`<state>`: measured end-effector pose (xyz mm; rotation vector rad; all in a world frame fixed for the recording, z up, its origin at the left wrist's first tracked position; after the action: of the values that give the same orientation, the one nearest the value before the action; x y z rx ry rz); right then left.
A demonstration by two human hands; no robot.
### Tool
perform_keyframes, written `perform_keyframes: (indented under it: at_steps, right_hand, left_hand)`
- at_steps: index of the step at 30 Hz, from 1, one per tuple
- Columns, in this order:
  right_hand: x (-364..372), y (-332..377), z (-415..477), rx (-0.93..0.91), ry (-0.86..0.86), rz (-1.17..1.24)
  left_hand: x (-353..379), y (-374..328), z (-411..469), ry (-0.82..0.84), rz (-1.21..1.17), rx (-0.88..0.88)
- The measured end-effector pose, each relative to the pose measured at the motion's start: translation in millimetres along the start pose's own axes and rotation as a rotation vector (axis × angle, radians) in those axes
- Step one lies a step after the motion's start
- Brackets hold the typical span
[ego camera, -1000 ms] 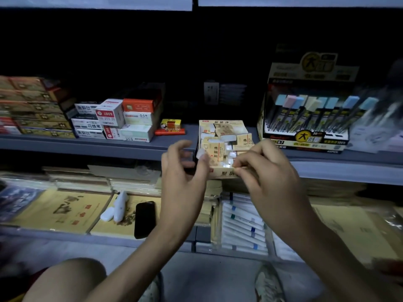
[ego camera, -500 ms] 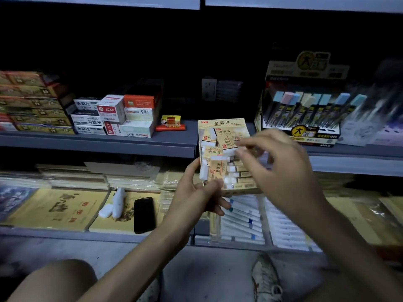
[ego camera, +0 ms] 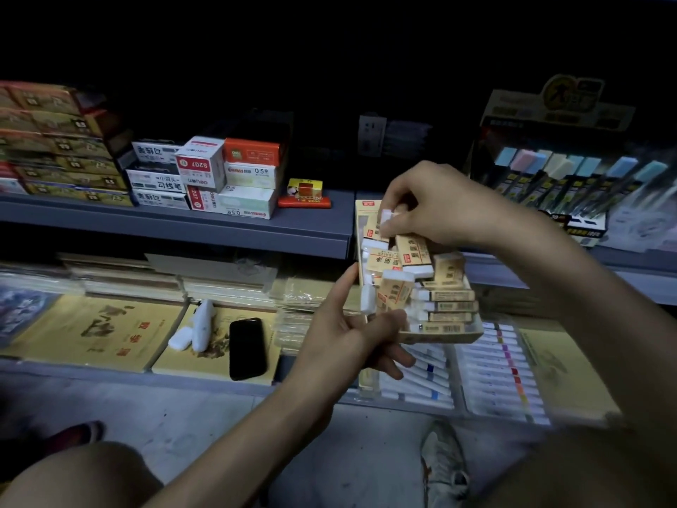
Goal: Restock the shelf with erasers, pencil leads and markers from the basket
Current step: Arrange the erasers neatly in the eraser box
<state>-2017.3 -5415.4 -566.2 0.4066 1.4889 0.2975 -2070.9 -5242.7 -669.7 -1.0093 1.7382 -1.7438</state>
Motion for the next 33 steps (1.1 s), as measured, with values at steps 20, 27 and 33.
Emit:
perform_keyframes:
  at_steps: [20, 27, 33]
  right_hand:
    - [-9, 25, 13, 0.234, 0.108, -0.159]
    - [-10, 17, 16, 0.262, 0.095, 0.071]
    - [-6, 19, 12, 0.296, 0.033, -0.081]
  left_hand:
    - [7, -4, 1, -0.042, -0.066, -0.008]
    - [8, -5, 0, -0.044, -0.068, -0.015]
    - [9, -7, 0, -0.045, -0.077, -0.012]
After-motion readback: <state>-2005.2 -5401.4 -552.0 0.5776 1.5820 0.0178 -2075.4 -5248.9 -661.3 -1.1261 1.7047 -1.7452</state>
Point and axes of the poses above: each hand's wrist, its own z-axis towards the middle knuckle, its own x-axis out of the palm, y = z × x, the point moved 2 cm from there along z, towards the middle knuckle, and after that the axes turned 7 degrees about z, right-handed, at the moved point
